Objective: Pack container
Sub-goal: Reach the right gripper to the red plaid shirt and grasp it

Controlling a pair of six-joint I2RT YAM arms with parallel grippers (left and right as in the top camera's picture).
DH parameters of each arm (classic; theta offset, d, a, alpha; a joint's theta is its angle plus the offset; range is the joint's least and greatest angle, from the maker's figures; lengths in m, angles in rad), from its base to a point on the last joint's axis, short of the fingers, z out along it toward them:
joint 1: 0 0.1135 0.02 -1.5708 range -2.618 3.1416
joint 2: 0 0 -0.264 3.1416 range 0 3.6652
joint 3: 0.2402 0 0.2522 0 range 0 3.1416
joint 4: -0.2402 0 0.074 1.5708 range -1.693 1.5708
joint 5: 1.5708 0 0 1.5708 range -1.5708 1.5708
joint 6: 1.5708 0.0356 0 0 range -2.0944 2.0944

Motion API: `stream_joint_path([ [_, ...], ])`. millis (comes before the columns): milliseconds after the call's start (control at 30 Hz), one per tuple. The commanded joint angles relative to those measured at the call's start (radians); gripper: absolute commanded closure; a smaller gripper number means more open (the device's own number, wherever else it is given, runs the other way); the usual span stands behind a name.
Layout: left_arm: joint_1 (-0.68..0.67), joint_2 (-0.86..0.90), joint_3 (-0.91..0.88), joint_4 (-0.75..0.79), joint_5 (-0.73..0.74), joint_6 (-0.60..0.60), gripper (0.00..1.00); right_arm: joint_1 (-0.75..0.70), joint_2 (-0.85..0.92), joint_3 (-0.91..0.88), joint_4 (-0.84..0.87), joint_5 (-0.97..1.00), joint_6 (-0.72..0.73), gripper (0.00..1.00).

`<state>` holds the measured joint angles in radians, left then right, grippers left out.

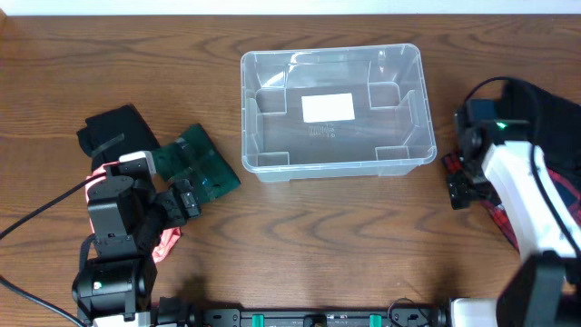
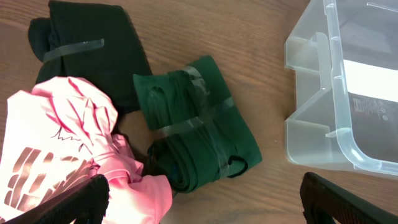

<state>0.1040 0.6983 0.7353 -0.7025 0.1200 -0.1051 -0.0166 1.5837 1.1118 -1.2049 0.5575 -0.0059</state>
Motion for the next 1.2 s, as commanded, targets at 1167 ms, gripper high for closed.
stream_joint_path([
  [1167,-0.003,-0.001,0.023,-0.016,0.002,-0.005,0.02,-0.175,0.284,-0.035,0.257,0.036,0.077,0.19],
])
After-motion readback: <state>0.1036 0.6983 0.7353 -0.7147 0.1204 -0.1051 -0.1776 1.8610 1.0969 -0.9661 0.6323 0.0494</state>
